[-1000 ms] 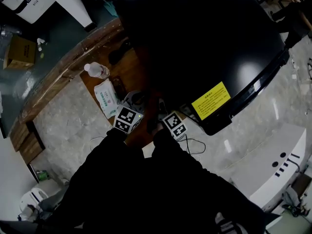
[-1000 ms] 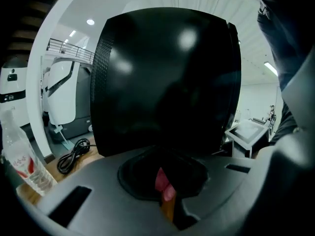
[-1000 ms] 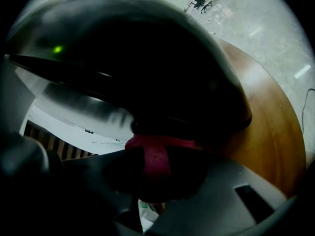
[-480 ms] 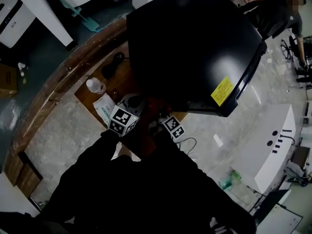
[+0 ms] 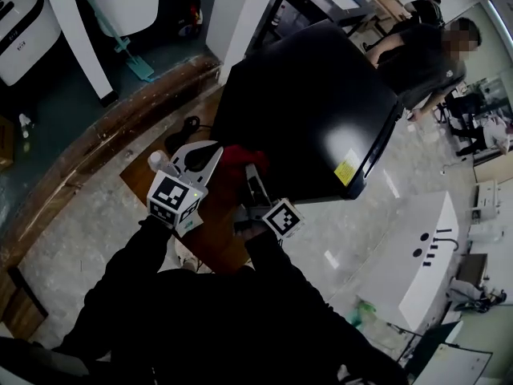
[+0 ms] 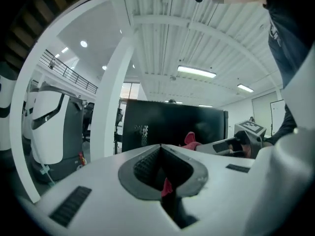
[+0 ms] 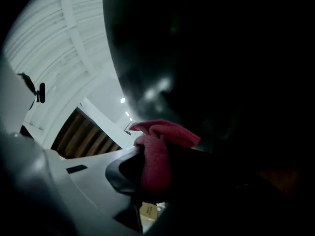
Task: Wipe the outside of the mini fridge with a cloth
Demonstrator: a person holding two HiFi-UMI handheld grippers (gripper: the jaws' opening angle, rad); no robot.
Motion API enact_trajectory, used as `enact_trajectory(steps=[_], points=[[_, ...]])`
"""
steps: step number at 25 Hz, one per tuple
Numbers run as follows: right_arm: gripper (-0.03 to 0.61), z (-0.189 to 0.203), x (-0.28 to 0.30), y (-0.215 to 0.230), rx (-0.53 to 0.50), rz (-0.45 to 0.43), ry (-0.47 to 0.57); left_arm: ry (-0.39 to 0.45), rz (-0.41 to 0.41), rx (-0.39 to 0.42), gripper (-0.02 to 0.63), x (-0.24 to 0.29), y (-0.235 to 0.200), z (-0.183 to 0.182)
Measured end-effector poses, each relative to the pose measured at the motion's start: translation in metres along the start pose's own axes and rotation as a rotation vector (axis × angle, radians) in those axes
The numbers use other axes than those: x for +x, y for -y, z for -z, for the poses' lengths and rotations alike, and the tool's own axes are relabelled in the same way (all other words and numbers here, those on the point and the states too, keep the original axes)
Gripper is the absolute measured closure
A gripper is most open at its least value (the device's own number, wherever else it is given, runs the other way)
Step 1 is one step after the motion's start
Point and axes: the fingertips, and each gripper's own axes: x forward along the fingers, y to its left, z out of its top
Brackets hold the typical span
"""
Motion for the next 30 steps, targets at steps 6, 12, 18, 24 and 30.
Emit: enact_trajectory(steps=[6,12,18,24,30], points=[[0.488,-0.044,0.045,-0.052,0.031,-0.111,0.046,0.129,-0.014,0.046,0.607,-0.001,-0.015,-0.072],[0.489,-0.055,0.057,-0.038,0.178,-0.106,0.078,0.156,-0.042,0.080,0.607,0.017,-0.020,-0.088],[0.491,-0.035,0.063,-0.004,0.271,-0.056,0.081,0.107,-0.055,0.079,0.607,0.033,-0.029,-0.063],[0.491,-0.008,0.072,0.041,0.268,0.006,0.046,-0.017,-0.055,0.039,0.607,0.050,-0.045,0.002],[0.491,0.034,0.069,0.112,0.344,0.110,0.032,-0.170,-0.043,-0.017,0.607,0.066,-0.051,0.089]])
